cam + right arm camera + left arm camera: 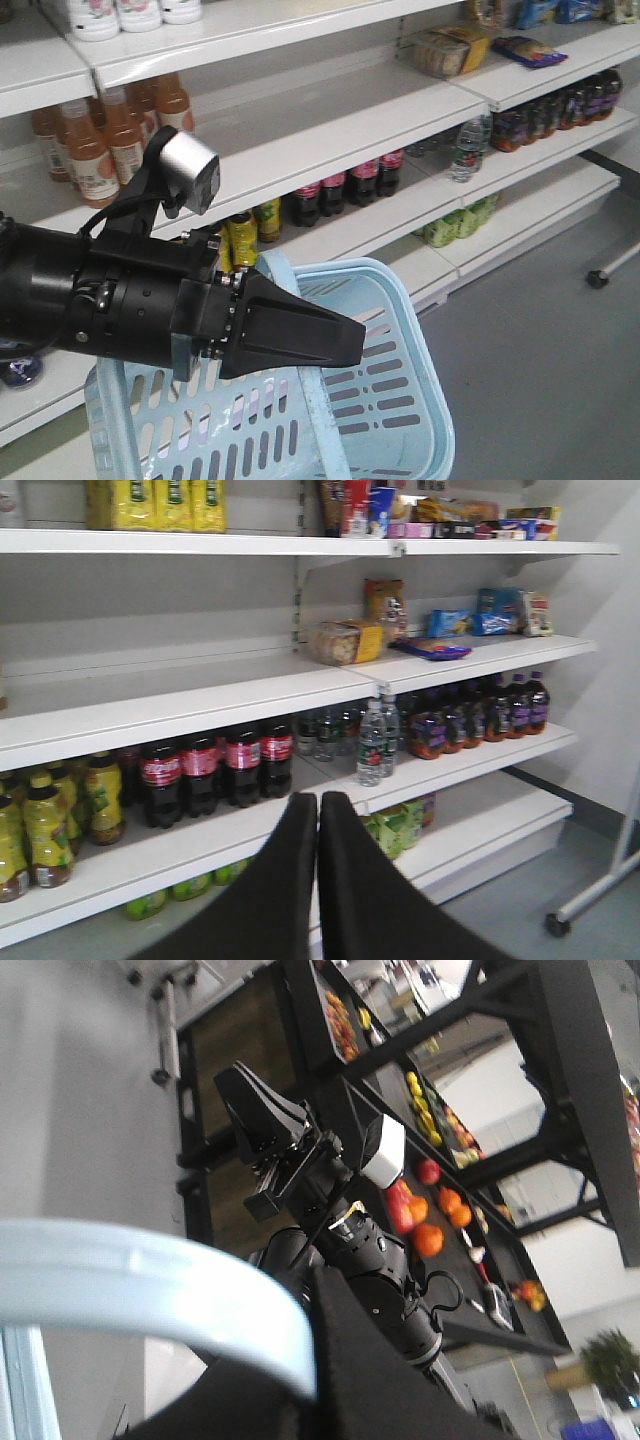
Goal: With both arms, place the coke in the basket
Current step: 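Hold the basket in the left gripper while the base turns away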
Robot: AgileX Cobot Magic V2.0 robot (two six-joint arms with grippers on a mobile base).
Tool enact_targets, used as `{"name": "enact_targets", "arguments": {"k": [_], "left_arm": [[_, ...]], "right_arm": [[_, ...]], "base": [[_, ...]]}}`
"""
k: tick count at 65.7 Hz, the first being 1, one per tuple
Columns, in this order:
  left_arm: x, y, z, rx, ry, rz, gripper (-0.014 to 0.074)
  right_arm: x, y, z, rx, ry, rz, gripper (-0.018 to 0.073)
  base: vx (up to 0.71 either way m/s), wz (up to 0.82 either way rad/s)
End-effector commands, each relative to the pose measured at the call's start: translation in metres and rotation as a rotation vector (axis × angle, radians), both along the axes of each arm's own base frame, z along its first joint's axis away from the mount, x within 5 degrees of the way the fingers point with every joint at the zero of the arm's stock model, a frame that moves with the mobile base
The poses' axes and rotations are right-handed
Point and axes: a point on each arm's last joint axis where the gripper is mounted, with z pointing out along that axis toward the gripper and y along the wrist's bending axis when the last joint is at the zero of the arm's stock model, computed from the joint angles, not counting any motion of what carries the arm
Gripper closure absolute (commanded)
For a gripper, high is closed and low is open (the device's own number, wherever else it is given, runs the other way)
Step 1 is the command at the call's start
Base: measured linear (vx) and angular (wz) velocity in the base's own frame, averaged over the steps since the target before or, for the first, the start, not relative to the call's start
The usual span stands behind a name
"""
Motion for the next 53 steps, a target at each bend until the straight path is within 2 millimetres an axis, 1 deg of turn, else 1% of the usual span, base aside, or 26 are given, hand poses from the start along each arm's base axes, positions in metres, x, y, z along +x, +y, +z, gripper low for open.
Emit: {"name": "enact_targets", "arguments": {"k": [1,31,53], "left_arm": [[-0.0073,0.0013,0.0226,-0.105,-0.017,-0.006,0.0602],[-0.0073,0.0013,0.0226,-0.105,-0.017,-0.006,0.0602],[-0.0073,0.0013,0.0226,-0.105,-0.017,-0.006,0.0602]], "right_arm": [[-0.0009,0.0005,0.0041,-0.017,-0.072,0.004,0.0564],[-0.0009,0.0005,0.0041,-0.017,-0.072,0.004,0.0564],[-0.0009,0.0005,0.0041,-0.017,-0.072,0.004,0.0564]], "base": [[-0.07,-0.61],[-0.07,-0.56],[-0.03,-0.44]]}}
